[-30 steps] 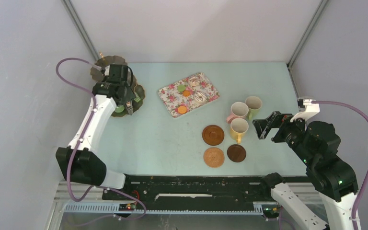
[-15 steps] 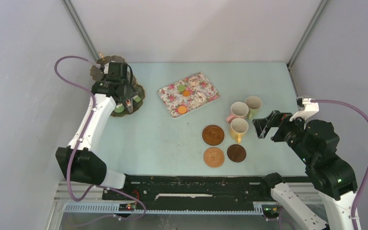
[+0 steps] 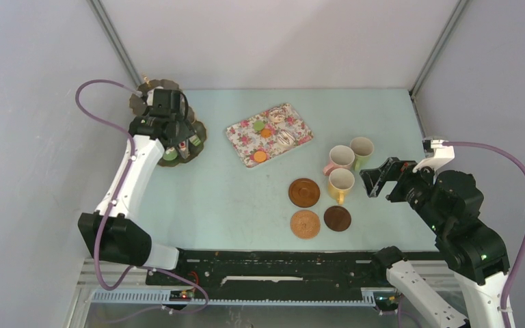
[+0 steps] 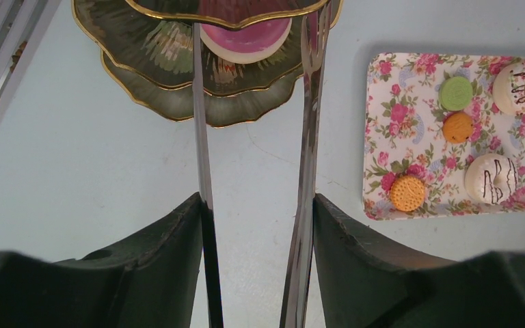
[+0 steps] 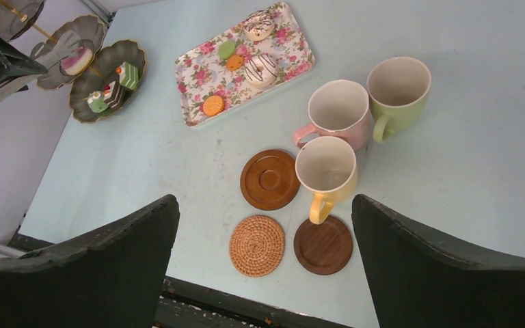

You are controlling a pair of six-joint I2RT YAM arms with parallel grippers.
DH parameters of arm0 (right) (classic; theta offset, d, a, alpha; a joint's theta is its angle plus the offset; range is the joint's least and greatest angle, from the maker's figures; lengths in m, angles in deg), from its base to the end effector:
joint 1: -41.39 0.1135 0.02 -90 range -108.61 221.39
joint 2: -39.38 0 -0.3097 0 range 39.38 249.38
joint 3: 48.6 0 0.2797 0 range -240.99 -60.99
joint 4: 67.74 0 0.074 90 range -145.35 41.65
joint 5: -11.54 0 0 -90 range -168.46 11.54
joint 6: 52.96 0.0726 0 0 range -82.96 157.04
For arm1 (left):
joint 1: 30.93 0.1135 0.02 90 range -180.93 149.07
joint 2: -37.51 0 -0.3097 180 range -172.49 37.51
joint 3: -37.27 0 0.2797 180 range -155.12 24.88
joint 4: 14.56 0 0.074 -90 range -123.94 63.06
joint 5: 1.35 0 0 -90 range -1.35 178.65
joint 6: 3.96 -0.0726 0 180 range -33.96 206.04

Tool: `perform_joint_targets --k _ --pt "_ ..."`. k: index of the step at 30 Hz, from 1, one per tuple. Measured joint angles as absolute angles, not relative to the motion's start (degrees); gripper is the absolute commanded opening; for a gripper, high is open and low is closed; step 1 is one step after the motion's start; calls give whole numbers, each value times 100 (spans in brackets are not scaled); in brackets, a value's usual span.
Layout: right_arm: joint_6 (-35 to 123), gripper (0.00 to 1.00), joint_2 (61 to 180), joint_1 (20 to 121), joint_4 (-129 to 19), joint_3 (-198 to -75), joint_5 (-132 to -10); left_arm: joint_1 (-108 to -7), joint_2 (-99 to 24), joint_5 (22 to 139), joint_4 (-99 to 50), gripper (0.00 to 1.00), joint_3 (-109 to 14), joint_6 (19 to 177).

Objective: Serve the afternoon tea

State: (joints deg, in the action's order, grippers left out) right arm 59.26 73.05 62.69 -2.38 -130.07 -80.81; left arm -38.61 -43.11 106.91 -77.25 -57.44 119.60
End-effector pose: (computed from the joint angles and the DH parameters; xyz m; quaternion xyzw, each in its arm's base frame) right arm 0.0848 0.0299 0.4482 0.0186 0.8065 0.2036 0.5548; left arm 0.3354 -0.0223 0.3799 -0.2615 0.8876 0.0160 0.3789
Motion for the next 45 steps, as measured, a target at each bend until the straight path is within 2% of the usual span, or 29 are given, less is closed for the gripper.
perform_joint_targets --k 11,22,25,29,34,37,45 --pt "5926 100 7289 6269 -238 -13007 -8081 -3856 -3998 10472 -7779 58 -5694 12015" --pt "5928 100 7289 6269 -238 -13007 -8083 -3891 -2637 9616 -7635 57 -4472 12592" --pt "5928 100 7287 6269 -238 -13007 -8083 -4141 -2486 9530 -7530 57 -4385 12751" --pt "5928 100 7274 6269 -236 -13007 -8083 -4945 -2464 9487 -7215 57 -4378 12976" --pt "5928 100 7215 6269 -234 -13007 -8105 -5994 -2914 9484 -6667 58 -4389 13112" --pt "5928 100 7149 6269 -232 -13007 -8159 -6466 -3629 9493 -6527 58 -4680 13064" --pt "5926 100 7025 6269 -225 -13007 -8328 -6864 -5614 9421 -6472 60 -6232 12801"
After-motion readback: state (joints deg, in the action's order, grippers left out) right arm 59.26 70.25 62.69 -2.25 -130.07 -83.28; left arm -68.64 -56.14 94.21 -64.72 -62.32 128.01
